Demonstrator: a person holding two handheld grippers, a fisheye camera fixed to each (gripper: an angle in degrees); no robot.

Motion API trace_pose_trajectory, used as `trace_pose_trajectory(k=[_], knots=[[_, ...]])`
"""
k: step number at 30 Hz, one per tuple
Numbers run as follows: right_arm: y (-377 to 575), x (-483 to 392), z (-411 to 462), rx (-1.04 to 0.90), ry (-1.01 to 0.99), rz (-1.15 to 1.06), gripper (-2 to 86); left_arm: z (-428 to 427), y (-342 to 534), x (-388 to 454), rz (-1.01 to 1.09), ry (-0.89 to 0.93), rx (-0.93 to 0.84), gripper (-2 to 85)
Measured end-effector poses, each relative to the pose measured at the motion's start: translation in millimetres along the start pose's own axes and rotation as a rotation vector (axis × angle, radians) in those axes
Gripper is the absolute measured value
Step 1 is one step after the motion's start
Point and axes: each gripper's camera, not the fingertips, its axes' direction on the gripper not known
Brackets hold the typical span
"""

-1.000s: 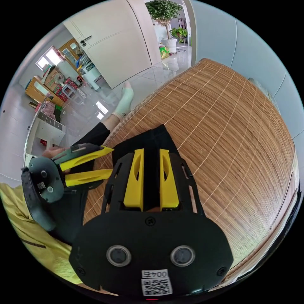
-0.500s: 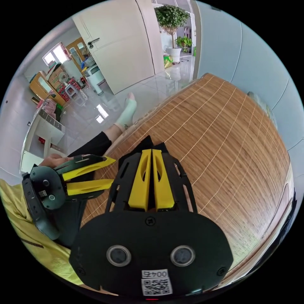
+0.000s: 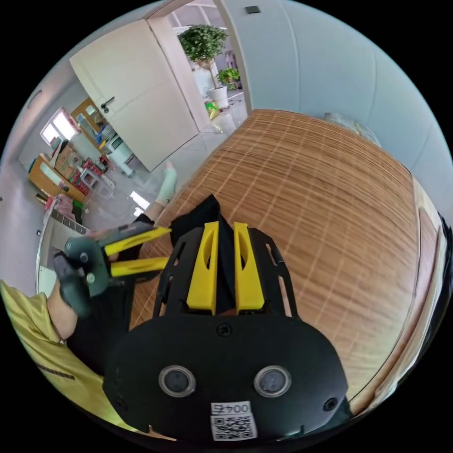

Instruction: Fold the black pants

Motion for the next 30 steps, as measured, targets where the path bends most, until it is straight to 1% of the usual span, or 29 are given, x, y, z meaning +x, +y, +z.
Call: trace_pose_trajectory(k=[3,6,10,12,14,17,19,21,24,26,28,30], knots=[[72,10,-30,0.007,0.103,0.067,7.6,7,-9,1,0.019,0.063,-0.006,10.4],[139,11,-46,-0.034,0.187,0.085,8.0,17,-15,-1,-0.002,0.128,-0.009,6.4],[188,-11,-48,-0.086,0.266,-0.004,8.6,24,-15,-18,-0.082,0.223,-0.015,4.5],[193,-21,-42,-0.115,0.294,-0.050,8.8,30,-12,-32,-0.156,0.301,-0.013,4.0],[195,-29,-35,-0.137,0.333,-0.093,8.7,32,-10,-39,-0.179,0.327,-0.008,3.9],[196,-39,-26,-0.187,0.383,-0.172,7.6,31,-12,-38,-0.150,0.297,-0.020,3.7],[199,-43,-18,-0.248,0.411,-0.231,3.9,30,-14,-37,-0.120,0.275,-0.024,3.7],[202,-43,-20,-0.256,0.395,-0.243,1.3,30,-14,-37,-0.100,0.267,-0.027,3.6],[201,-34,-34,-0.228,0.336,-0.193,0.1,30,-14,-43,-0.085,0.284,-0.043,3.5],[199,-25,-43,-0.181,0.345,-0.139,-0.1,31,-14,-44,-0.080,0.287,-0.042,3.4],[194,-9,-49,-0.134,0.353,-0.046,0.3,31,-14,-46,-0.080,0.292,-0.042,3.3],[192,5,-42,-0.141,0.346,0.030,1.2,32,-14,-48,-0.083,0.302,-0.039,3.1]])
